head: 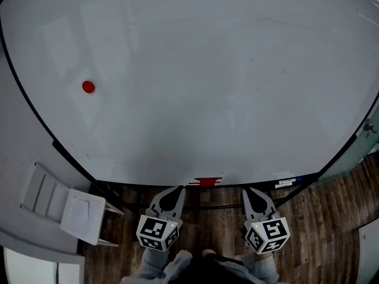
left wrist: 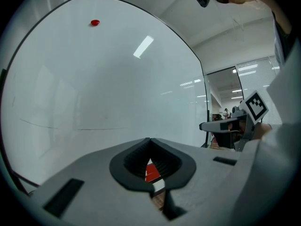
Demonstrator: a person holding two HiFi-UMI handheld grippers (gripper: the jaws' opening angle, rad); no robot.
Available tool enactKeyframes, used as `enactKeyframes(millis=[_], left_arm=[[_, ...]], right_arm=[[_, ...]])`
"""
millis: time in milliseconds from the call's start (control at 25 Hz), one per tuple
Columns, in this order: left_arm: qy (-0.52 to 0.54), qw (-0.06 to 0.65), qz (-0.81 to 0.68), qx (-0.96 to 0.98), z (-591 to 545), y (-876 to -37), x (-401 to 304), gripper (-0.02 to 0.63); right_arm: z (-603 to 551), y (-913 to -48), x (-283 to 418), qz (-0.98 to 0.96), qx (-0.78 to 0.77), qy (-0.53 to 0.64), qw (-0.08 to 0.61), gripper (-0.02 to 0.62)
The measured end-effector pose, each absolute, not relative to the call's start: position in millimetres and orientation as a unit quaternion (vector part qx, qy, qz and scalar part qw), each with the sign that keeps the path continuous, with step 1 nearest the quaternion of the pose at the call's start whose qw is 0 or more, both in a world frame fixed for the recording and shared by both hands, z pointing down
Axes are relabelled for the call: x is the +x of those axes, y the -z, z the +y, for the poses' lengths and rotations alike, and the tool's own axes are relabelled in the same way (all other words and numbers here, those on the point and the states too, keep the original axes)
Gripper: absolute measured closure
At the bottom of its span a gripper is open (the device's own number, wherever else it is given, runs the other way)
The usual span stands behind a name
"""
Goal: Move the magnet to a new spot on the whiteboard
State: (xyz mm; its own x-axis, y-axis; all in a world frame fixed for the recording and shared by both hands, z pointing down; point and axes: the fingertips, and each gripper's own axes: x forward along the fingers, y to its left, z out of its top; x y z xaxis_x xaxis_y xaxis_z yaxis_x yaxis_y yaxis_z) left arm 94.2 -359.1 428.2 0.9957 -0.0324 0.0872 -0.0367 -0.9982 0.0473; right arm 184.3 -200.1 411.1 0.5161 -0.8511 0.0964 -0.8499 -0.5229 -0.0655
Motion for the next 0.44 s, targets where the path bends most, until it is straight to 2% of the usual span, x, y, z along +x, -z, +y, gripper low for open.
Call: enactKeyframes(millis=[440], left_arm=[[-0.050, 0.027, -0.015, 0.998, -361.1, -432.2, 92.4, 0.597]], right_arm=[[-203.0, -414.3, 181.4, 0.490, -0.870, 0.063, 0.008, 0.569]])
